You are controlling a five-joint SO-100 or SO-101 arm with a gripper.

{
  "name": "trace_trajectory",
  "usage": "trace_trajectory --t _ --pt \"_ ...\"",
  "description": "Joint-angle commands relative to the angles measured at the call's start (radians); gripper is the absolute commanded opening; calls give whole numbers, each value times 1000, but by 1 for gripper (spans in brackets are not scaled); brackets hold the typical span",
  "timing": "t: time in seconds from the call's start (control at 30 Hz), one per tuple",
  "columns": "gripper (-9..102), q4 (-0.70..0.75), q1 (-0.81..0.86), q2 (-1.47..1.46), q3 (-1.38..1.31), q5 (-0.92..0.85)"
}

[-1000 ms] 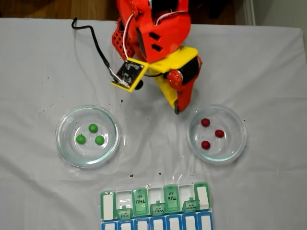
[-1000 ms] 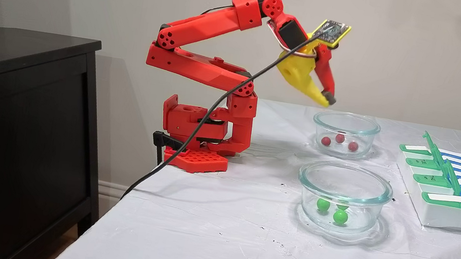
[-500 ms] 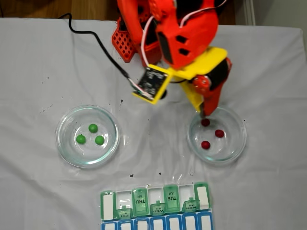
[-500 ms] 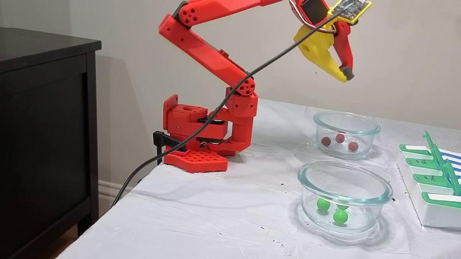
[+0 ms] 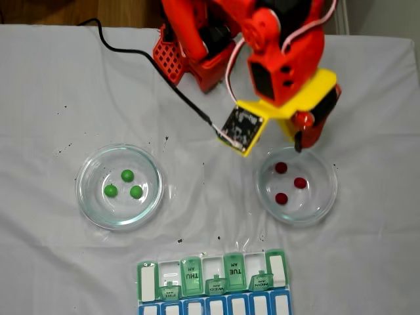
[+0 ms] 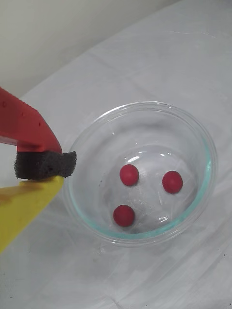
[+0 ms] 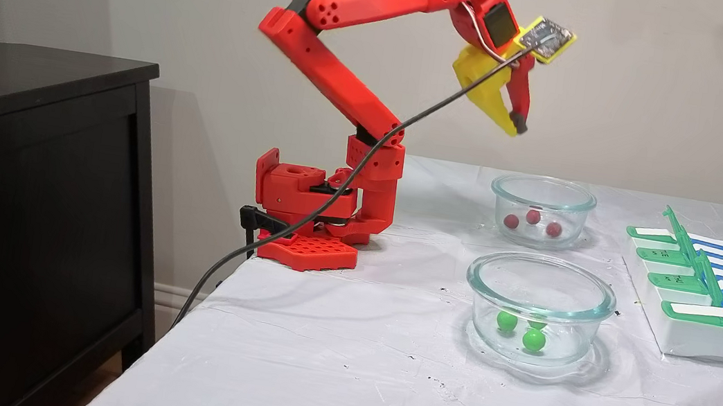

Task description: Sort medicines into box.

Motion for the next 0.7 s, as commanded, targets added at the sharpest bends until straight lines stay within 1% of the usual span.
trace_trajectory --t 0.0,0.1,0.23,0.37,0.53,0.67 --pt "0 -43 28 -84 -140 12" --pt "0 -43 52 -173 -206 5" --pt "0 18 54 -268 -316 -9" --pt "0 -3 34 -250 -301 -35" --pt "0 -17 18 -345 -333 -86" --pt "0 15 8 -388 -371 -98"
